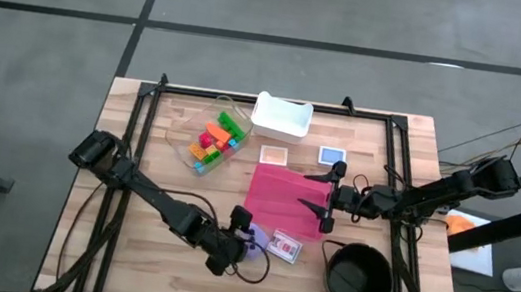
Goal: Pick & Place Toys
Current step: Put the purple dice into the pink bin
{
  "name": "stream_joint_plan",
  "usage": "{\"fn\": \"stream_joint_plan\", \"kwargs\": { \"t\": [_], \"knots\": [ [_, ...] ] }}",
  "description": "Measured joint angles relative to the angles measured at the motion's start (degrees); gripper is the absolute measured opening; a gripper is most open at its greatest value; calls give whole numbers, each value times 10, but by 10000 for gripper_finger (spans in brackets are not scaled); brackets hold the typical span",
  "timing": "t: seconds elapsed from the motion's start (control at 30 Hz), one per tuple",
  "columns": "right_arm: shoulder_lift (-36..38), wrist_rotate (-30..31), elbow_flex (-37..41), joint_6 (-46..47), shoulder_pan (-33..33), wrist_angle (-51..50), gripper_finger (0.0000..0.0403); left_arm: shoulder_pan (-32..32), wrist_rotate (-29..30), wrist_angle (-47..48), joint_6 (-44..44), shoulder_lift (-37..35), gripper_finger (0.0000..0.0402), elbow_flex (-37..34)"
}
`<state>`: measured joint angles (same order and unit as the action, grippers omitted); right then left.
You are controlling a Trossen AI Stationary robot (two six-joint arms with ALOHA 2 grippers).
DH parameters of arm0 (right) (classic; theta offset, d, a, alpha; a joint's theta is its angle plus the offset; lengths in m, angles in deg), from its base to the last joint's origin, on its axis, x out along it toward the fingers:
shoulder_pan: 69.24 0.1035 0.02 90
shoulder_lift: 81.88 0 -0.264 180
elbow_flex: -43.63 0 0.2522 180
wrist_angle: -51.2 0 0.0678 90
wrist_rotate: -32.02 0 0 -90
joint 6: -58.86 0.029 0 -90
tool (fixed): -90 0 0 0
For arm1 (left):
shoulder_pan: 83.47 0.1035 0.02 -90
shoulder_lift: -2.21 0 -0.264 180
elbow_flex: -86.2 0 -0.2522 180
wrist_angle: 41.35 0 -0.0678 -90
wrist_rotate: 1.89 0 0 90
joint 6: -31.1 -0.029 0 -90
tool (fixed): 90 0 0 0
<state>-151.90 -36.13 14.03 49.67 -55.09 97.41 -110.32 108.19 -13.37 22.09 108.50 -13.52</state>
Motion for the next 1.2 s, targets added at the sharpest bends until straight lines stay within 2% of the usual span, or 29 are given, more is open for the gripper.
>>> {"fn": "stream_joint_plan", "kwargs": {
  "t": [0.47, 0.57, 0.8, 1.2],
  "knots": [
    [-1, 9, 0, 5, 0, -4, 298, -4, 50, -19, 40, 57, 304, 3],
    [-1, 9, 0, 5, 0, -5, 298, -9, 73, -19, 47, 60, 279, 3],
    [-1, 9, -4, 7, 0, -5, 297, -10, 79, -20, 48, 60, 178, 3],
    [-1, 9, -4, 6, 0, -9, 298, -10, 75, -21, 43, 60, 171, 3]
  ]
}}
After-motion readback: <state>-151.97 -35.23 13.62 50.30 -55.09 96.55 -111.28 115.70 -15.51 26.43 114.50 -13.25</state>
